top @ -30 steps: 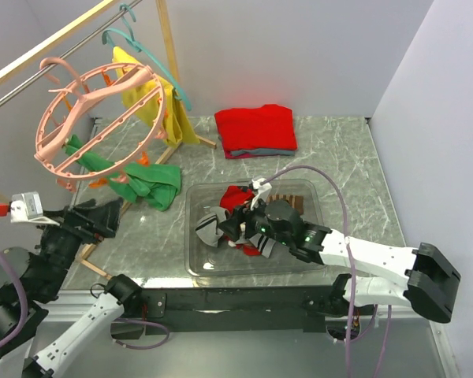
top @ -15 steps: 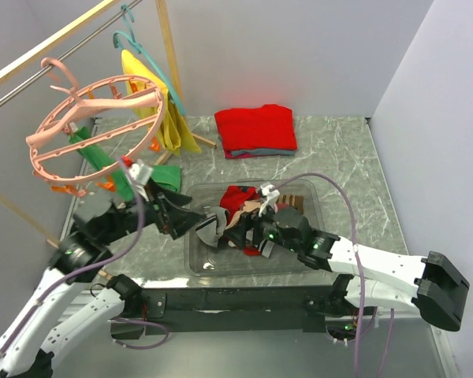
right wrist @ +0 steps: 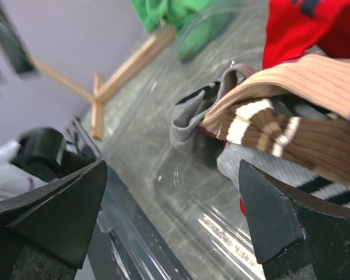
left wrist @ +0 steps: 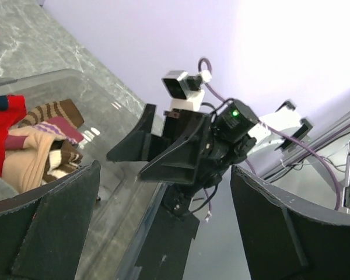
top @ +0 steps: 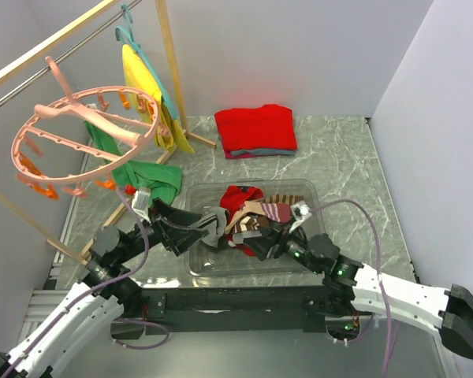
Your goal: Remove the socks clipped to the hanger
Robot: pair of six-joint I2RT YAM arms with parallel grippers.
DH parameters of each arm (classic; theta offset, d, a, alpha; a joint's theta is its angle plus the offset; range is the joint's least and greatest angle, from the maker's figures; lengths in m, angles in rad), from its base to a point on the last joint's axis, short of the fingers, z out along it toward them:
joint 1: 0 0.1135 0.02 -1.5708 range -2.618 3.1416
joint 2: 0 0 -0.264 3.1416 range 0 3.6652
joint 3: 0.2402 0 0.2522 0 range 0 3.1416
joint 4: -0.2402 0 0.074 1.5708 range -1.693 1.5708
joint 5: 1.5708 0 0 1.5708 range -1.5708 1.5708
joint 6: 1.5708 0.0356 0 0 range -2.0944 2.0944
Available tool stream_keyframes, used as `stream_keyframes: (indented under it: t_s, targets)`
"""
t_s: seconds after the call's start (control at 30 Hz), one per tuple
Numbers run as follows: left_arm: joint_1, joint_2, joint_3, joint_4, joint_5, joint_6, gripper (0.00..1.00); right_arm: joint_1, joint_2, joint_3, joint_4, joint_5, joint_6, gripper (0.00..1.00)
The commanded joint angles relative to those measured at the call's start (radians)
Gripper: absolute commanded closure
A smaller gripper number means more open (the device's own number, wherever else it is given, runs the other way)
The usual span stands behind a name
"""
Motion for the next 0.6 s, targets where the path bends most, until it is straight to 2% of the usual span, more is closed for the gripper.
stream_keyframes:
  t_s: [0.0, 0.1, 0.13, 0.2, 0.33, 0.4, 0.47, 0.57]
  targets:
    - [-0.004, -0.091, -0.17, 0.233, -0.039, -0.17, 0.04, -0.006, -0.18, -0.132, 0.118, 0.102, 0.079, 0.0]
    - [-0.005, -0.169, -0.255, 0.219, -0.073, -0.204, 0.04, -0.005, -0.37, -0.222, 0.071, 0.181, 0.131, 0.0]
    - [-0.006, -0.192, -0.27, 0.205, -0.084, -0.209, 0.04, -0.006, -0.474, -0.238, 0.001, 0.201, 0.145, 0.0]
    - [-0.006, -0.269, -0.31, 0.154, -0.119, -0.22, 0.04, -0.006, -0.577, -0.272, -0.084, 0.264, 0.183, 0.0]
    - [-0.004, -0.405, -0.353, 0.023, -0.194, -0.226, 0.04, -0.006, -0.859, -0.295, -0.398, 0.367, 0.266, 0.0]
    - [-0.004, -0.493, -0.37, -0.049, -0.239, -0.249, 0.04, -0.005, -0.938, -0.3, -0.493, 0.41, 0.31, 0.0]
    - [-0.004, -0.533, -0.407, -0.112, -0.257, -0.258, 0.04, -0.006, -0.937, -0.294, -0.547, 0.429, 0.344, 0.0]
    - [-0.004, -0.475, -0.441, -0.051, -0.248, -0.284, 0.04, -0.006, -0.826, -0.295, -0.512, 0.438, 0.379, 0.0]
